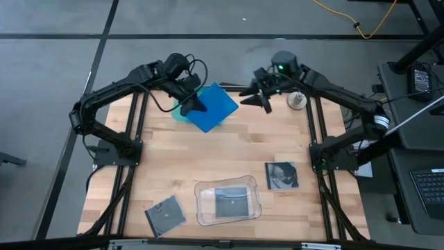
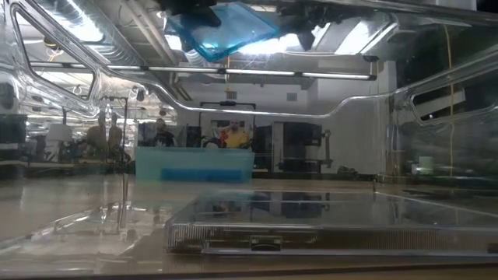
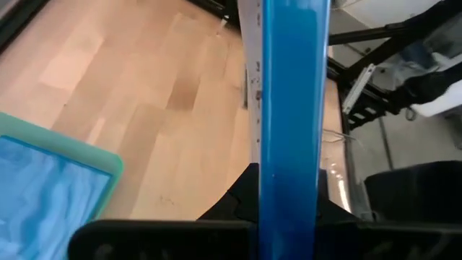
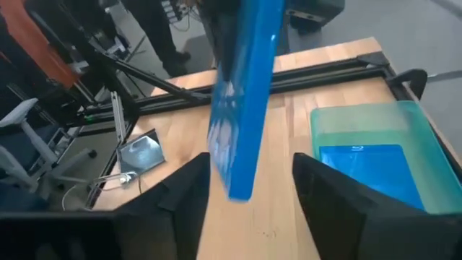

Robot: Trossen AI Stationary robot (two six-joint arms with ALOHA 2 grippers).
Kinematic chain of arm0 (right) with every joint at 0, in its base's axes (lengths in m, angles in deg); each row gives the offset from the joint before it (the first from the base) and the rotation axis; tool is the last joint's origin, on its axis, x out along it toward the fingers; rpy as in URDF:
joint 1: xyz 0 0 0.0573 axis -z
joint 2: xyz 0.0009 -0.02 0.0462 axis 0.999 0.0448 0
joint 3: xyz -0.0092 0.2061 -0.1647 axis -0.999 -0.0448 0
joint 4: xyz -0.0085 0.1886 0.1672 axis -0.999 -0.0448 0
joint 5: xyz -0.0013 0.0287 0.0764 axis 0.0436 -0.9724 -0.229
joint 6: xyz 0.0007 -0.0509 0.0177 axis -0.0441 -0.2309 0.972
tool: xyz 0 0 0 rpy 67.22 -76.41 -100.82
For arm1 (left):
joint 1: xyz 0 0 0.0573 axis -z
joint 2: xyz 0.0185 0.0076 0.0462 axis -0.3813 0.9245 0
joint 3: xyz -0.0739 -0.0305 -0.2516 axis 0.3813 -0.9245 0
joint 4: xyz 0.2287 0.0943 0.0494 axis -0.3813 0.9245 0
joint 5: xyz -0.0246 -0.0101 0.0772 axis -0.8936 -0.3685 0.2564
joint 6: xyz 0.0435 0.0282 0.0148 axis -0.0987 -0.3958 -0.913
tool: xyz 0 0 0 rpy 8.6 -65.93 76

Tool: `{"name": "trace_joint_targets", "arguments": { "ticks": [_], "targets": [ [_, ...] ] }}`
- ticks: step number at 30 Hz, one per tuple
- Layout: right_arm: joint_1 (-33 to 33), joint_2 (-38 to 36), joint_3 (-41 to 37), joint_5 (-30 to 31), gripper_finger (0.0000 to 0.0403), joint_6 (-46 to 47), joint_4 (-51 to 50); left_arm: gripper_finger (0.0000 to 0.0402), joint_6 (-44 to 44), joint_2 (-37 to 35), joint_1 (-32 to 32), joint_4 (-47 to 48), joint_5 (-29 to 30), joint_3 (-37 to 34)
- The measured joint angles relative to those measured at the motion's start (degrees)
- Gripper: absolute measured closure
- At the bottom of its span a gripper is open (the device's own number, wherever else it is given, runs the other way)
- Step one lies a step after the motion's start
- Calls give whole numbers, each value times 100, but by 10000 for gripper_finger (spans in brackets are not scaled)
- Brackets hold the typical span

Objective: Pick & place jewel cases by type
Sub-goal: Put the blue CD case into the green bin

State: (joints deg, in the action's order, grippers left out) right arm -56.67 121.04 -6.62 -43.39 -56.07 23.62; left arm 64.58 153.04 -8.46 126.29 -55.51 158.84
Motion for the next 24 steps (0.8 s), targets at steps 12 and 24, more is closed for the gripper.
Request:
{"name": "trace_joint_targets", "arguments": {
  "ticks": [12, 24],
  "targets": [
    [-102, 1119, 967, -314, 196, -164, -419, 395, -12, -2, 85, -113, 252, 0],
    [-87, 1133, 984, -339, 355, -301, -381, 370, -275, -2, 31, -117, 485, 0]
  ]
}}
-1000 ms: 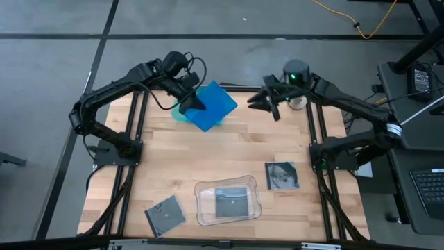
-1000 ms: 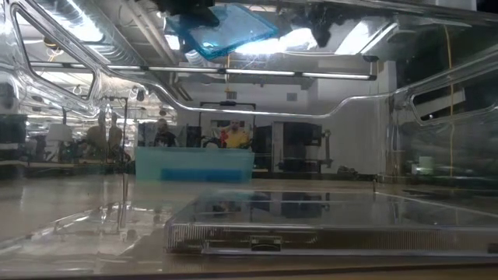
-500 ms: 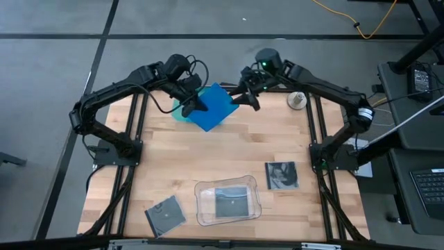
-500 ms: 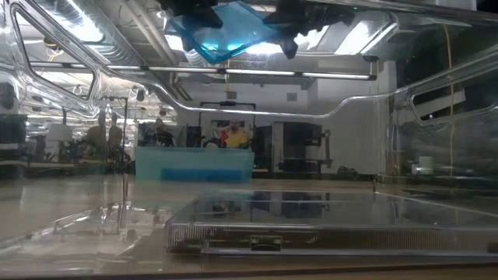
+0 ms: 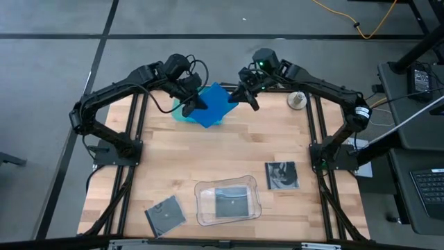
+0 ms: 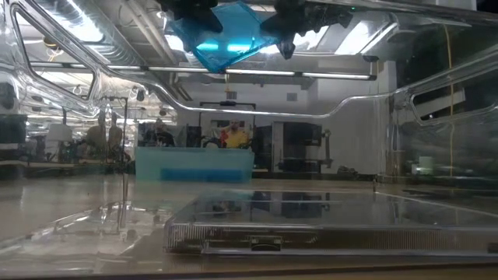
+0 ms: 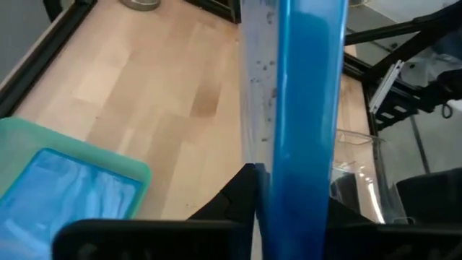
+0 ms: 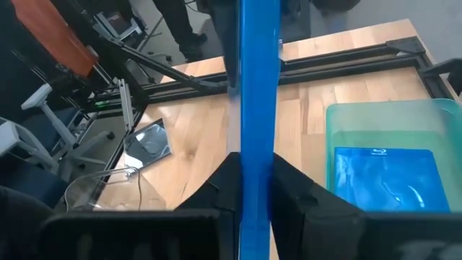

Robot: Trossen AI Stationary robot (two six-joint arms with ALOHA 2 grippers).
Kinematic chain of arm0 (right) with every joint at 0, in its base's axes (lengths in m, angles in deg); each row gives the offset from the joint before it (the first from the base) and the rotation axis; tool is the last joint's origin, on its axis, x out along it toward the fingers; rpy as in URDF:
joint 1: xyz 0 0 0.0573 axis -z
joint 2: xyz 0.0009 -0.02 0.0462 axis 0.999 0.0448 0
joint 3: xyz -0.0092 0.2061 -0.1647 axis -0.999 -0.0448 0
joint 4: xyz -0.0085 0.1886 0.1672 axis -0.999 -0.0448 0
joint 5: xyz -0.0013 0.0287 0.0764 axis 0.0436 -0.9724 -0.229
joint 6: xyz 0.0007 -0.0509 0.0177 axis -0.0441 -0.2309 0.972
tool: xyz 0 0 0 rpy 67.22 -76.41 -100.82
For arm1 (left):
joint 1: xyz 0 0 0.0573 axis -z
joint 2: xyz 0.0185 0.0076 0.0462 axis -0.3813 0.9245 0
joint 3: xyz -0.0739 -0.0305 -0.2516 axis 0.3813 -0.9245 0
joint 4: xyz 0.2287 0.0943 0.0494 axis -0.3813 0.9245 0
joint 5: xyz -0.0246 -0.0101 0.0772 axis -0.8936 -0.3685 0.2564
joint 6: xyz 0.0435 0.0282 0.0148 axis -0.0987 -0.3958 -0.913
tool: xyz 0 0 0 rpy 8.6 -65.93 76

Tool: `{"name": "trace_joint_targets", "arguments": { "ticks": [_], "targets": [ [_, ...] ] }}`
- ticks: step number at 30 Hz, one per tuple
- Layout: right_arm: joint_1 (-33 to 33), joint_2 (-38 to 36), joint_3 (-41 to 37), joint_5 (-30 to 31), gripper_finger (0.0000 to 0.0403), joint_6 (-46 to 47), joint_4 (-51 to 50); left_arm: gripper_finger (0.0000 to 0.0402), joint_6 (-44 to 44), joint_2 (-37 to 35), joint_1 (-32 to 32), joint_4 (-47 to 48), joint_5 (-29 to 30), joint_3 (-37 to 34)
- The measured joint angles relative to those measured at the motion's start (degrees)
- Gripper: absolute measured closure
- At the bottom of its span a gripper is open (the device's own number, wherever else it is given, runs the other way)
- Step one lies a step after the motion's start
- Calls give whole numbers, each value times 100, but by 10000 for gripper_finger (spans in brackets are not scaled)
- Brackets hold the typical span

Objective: Pick & place jewel cases by type
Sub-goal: Put the blue CD case into the green bin

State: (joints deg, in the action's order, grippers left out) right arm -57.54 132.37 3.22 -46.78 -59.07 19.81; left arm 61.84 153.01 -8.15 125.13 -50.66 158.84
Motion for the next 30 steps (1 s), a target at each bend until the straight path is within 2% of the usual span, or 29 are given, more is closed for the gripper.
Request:
{"name": "trace_joint_targets", "arguments": {
  "ticks": [5, 8, 14, 17, 25, 30],
  "targets": [
    [-7, -2, 9, 1, 355, -99, -51, 333, 39, -10, -30, 36, -444, -2],
    [-9, -2, 9, -5, 355, -257, -202, 304, 91, -13, -97, 401, -685, 133],
    [-4, -2, 9, 163, 355, -455, -431, 253, -180, -35, -378, 1612, -659, 754],
    [2, 1, 2, 290, 355, -457, -510, 237, -181, -44, -542, 1735, -716, 1015],
    [-2, 7, 0, 436, 355, -429, -406, 228, 48, 7, -573, 1592, -676, 1217],
    [-15, 7, 0, 466, 355, -356, -360, 232, -44, 206, -411, 1397, -297, 1217]
  ]
}}
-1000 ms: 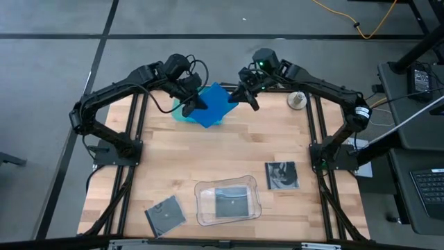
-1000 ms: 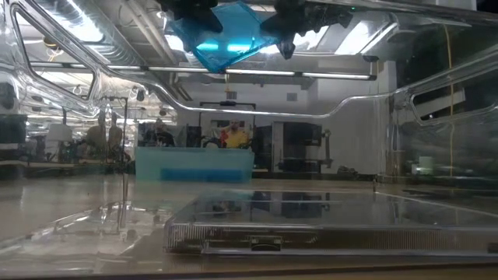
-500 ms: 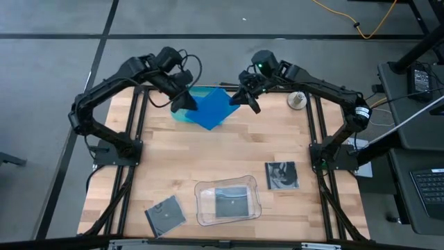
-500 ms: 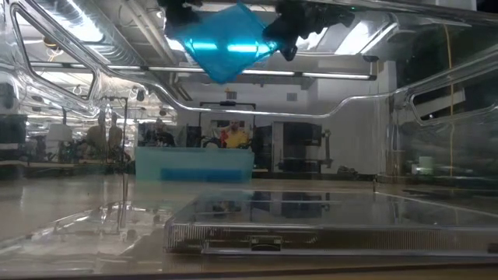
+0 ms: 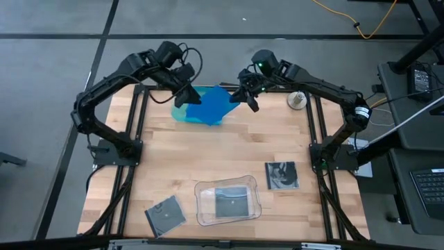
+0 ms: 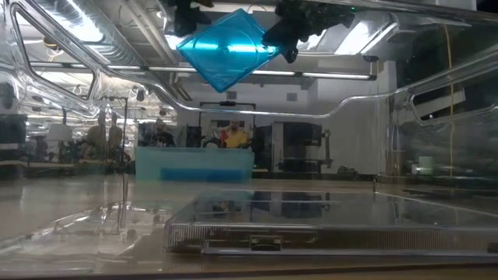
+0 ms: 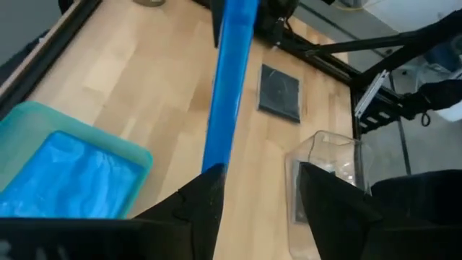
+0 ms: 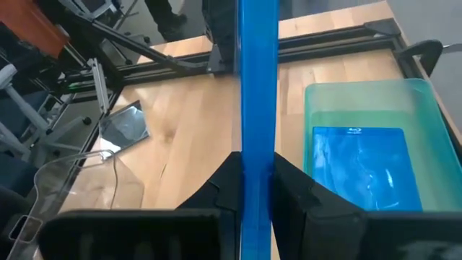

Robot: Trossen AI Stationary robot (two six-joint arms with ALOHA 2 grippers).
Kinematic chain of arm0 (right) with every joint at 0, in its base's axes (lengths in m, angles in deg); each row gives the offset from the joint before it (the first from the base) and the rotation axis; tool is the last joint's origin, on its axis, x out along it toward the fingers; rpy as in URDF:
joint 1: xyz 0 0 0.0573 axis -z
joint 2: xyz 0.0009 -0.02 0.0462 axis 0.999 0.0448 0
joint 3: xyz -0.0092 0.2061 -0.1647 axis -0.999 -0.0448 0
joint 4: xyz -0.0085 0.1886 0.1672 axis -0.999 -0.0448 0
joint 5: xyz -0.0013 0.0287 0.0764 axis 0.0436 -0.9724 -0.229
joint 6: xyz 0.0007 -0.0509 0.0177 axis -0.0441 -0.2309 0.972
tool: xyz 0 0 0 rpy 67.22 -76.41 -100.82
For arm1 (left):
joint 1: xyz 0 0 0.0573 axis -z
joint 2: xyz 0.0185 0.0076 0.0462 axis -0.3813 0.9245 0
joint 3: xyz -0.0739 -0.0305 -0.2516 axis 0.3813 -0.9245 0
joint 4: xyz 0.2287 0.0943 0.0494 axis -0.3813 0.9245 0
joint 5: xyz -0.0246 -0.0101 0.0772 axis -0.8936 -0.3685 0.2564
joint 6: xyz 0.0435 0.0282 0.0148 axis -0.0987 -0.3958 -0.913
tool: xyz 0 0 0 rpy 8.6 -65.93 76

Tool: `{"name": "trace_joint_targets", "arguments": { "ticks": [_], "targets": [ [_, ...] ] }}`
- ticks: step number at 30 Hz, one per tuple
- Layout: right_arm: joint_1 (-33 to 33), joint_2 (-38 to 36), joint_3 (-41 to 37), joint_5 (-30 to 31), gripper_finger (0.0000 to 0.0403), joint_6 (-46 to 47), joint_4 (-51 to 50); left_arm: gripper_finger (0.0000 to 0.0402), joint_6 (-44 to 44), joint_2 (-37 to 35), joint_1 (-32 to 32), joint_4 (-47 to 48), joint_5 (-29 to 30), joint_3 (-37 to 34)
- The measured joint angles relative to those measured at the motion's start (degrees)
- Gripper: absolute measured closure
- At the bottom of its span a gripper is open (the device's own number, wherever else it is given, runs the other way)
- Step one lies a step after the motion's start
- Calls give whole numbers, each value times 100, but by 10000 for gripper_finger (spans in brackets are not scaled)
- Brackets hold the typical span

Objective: Pick & place jewel cases by type
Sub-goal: Put the blue CD case into the green bin

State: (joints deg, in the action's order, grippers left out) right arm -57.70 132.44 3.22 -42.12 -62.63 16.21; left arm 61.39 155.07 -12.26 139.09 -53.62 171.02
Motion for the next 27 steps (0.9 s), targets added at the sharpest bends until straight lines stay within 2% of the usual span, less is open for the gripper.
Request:
{"name": "trace_joint_targets", "arguments": {
  "ticks": [4, 11, 18, 27],
  "targets": [
    [0, -4, -15, 24, 355, 45, -115, 230, -41, 260, 89, 3, -9, 2],
    [11, -4, -21, 127, 355, -2, -300, 237, -139, 662, 149, 34, 348, 0],
    [14, -9, -2, 140, 355, -261, -458, 250, -211, 527, -74, -203, 365, -2],
    [14, -9, 0, 110, 355, -264, -440, 245, -209, 301, -210, -223, 274, 0]
  ]
}}
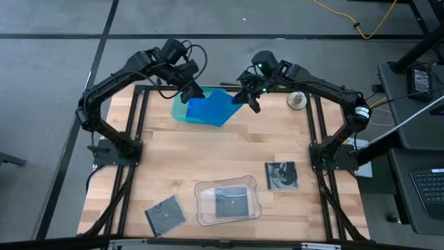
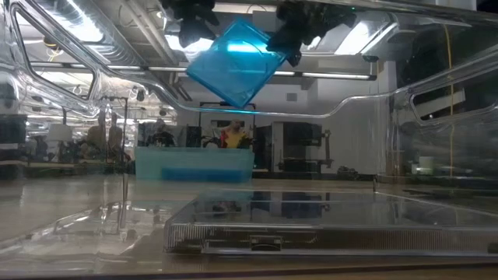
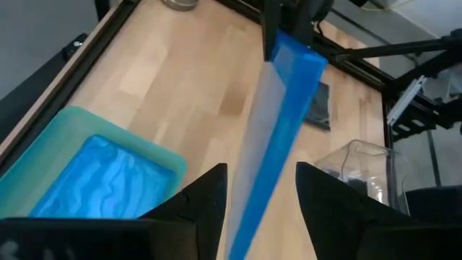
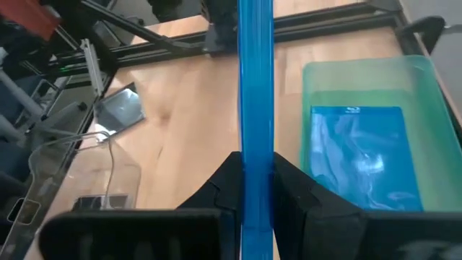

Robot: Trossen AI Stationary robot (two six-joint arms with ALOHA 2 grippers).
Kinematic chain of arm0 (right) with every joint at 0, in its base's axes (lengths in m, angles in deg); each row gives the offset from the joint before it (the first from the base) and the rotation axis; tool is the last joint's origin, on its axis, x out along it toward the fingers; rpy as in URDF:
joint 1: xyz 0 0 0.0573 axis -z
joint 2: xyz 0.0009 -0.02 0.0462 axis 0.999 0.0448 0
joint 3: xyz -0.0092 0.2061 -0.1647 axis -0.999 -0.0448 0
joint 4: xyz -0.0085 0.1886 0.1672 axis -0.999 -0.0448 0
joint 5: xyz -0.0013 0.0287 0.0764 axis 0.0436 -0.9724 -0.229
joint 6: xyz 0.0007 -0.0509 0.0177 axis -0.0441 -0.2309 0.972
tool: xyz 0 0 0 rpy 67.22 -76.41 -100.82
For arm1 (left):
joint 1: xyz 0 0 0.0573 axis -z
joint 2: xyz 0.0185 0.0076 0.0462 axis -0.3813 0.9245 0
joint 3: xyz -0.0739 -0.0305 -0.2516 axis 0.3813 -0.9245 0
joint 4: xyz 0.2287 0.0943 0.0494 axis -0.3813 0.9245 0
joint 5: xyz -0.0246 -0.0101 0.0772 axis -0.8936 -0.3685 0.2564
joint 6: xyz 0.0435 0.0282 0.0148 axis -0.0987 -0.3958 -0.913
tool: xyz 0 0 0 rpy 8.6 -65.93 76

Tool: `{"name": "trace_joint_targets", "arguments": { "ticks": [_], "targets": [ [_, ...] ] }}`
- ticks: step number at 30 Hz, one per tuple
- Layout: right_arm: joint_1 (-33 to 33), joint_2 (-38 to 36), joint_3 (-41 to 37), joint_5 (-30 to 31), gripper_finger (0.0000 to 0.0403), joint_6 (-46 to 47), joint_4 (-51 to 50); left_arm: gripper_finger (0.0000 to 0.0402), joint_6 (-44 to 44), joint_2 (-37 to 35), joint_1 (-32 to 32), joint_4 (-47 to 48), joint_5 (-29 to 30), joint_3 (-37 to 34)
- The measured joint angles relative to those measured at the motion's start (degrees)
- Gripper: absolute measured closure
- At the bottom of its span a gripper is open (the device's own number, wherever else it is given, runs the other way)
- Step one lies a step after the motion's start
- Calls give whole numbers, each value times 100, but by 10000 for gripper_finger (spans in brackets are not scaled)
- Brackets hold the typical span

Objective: Pick & place jewel cases by type
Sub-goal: Put the blue CD case into the green bin

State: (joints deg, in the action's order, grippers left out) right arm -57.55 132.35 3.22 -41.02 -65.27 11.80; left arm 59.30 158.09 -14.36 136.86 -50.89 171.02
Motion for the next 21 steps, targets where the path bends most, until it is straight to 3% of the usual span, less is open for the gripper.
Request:
{"name": "trace_joint_targets", "arguments": {
  "ticks": [21],
  "targets": [
    [-1, 0, 2, -14, 355, 50, 125, 218, -173, 330, 544, -383, 358, -2]
  ]
}}
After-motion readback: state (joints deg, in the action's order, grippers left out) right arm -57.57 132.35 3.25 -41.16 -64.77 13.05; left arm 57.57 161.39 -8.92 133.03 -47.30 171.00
